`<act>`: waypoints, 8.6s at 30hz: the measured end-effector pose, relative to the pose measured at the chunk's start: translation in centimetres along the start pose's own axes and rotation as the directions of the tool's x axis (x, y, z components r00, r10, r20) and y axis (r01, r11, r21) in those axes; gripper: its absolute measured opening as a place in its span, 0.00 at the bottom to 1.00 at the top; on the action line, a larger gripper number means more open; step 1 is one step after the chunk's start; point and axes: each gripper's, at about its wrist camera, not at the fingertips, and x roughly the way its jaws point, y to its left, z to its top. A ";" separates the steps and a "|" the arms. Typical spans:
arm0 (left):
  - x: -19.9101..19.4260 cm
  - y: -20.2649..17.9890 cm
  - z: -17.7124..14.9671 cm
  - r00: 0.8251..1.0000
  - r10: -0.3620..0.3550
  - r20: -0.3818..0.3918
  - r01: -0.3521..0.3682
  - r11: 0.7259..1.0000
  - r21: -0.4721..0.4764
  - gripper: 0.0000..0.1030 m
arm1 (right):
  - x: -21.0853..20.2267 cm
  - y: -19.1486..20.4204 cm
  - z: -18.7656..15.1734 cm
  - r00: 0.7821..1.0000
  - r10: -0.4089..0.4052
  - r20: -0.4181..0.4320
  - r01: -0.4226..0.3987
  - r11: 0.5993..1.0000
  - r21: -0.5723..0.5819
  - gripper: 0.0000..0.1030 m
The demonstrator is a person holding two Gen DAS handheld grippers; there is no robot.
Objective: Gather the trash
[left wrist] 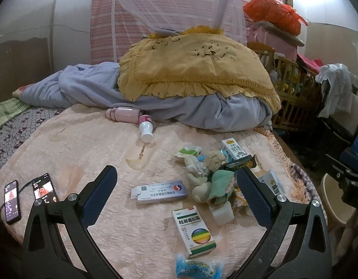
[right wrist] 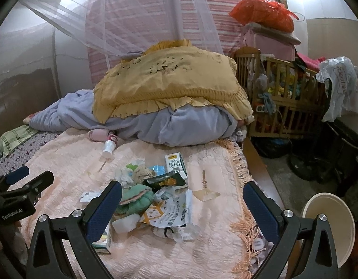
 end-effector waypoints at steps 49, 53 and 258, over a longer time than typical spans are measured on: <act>-0.1 0.0 -0.1 0.999 0.019 0.046 -0.021 0.999 0.026 0.99 | -0.8 1.1 0.3 0.999 0.032 0.041 -0.032 0.999 0.001 1.00; -0.1 0.0 -0.1 0.999 0.021 0.044 -0.022 0.999 0.026 0.99 | -0.6 1.3 0.1 0.999 0.026 0.039 -0.026 1.000 -0.006 1.00; 6.1 2.2 -11.6 0.780 -0.316 -0.540 0.316 0.944 -0.096 0.40 | 11.2 4.5 -8.3 0.844 0.319 -0.432 -0.360 0.933 -0.015 0.76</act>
